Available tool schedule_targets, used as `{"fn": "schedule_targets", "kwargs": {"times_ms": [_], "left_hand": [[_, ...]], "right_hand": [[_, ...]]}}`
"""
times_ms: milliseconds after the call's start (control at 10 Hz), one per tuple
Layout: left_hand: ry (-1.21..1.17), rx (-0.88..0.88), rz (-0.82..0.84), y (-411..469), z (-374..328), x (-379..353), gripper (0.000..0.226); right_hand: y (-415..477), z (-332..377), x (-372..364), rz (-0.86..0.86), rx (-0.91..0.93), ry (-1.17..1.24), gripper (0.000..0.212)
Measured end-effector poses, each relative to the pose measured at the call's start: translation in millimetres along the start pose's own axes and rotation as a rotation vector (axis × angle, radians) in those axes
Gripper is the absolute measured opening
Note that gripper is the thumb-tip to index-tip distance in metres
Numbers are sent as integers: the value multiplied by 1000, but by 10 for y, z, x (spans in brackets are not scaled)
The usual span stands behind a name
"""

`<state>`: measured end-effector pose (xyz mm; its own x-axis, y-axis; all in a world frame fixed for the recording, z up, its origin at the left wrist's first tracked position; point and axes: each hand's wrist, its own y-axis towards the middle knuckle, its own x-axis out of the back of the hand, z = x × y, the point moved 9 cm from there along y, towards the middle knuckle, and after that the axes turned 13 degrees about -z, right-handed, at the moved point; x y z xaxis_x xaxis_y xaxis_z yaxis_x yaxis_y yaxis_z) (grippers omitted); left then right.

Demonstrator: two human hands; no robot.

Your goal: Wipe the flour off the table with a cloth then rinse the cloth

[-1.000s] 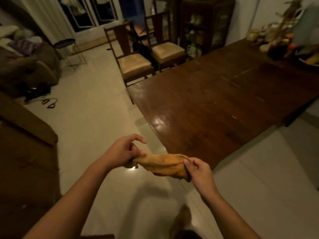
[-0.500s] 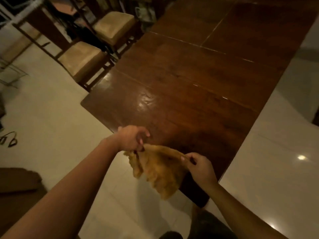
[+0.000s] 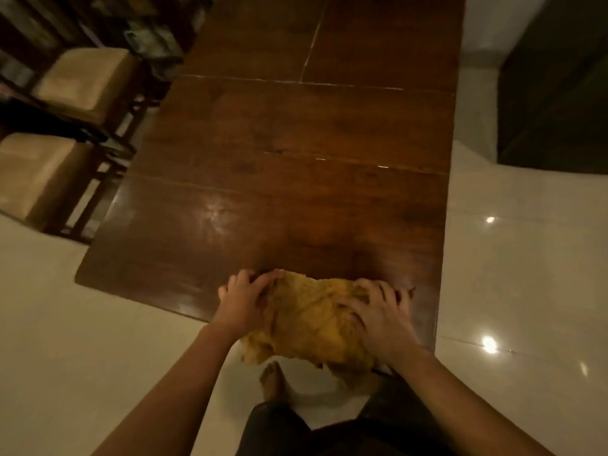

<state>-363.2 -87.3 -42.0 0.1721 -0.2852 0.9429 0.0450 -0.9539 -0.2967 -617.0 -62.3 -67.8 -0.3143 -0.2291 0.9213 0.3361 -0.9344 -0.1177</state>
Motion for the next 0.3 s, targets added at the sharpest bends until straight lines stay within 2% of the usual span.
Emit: {"fn": "schedule_targets", "kwargs": {"times_ms": [100, 200, 300], "left_hand": [[-53, -42, -55, 215, 226, 101, 60], [-47, -65, -111, 516, 448, 254, 52], [-102, -75, -95, 601, 650, 385, 53]], "right_hand": [[-46, -25, 53, -64, -169, -28, 33], [-94, 90, 116, -139, -357, -86, 35], [-124, 308, 138, -197, -556, -77, 38]]}}
